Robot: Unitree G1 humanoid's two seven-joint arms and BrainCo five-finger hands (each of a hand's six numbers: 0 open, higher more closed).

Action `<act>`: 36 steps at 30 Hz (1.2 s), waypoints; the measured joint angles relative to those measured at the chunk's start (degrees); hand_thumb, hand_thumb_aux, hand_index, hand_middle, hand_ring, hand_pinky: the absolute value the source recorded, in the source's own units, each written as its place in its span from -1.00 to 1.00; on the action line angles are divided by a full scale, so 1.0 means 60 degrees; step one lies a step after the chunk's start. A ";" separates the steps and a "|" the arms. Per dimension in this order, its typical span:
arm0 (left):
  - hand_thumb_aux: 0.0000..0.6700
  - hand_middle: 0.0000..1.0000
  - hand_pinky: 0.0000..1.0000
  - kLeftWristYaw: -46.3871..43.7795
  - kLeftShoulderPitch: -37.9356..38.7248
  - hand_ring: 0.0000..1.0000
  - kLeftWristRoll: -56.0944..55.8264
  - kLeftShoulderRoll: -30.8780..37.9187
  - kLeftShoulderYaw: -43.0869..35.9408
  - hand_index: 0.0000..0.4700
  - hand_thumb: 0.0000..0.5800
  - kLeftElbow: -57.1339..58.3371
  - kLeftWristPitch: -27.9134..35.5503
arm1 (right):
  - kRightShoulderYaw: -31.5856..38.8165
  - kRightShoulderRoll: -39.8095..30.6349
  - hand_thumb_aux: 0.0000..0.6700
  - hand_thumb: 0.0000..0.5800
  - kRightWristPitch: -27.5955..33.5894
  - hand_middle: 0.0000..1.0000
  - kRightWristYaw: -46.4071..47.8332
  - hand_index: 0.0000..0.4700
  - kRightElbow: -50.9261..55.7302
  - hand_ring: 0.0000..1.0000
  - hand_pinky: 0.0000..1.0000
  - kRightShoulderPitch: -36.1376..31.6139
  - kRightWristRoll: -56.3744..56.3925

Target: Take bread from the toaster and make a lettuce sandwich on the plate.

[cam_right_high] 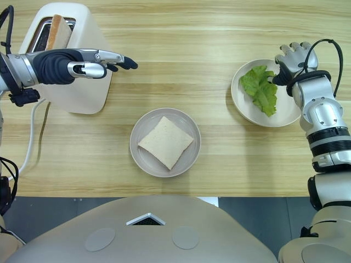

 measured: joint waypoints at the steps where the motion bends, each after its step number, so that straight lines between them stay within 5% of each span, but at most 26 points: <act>1: -1.00 -1.00 -1.00 0.0018 -0.0016 -1.00 -0.0002 0.0004 0.0000 -1.00 -1.00 -0.0038 0.0039 | 0.0039 -0.0016 0.01 0.51 0.0003 -1.00 0.0081 0.01 0.0004 -1.00 -1.00 -0.0040 0.0001; 8: -1.00 -1.00 -1.00 0.0079 -0.0082 -1.00 -0.0185 0.0195 0.0135 -1.00 -1.00 -0.0393 0.0340 | 0.0292 -0.0132 0.02 0.52 -0.0166 -1.00 0.0684 0.02 0.0079 -1.00 -1.00 -0.0151 0.0006; 36: -1.00 -1.00 -1.00 0.0438 -0.0402 -1.00 -0.0851 0.0778 0.0429 -1.00 -1.00 -0.1297 0.1341 | 0.2402 -0.0895 -0.11 0.38 -0.3693 -1.00 0.2094 -0.11 0.0840 -1.00 -1.00 -0.2549 -0.1719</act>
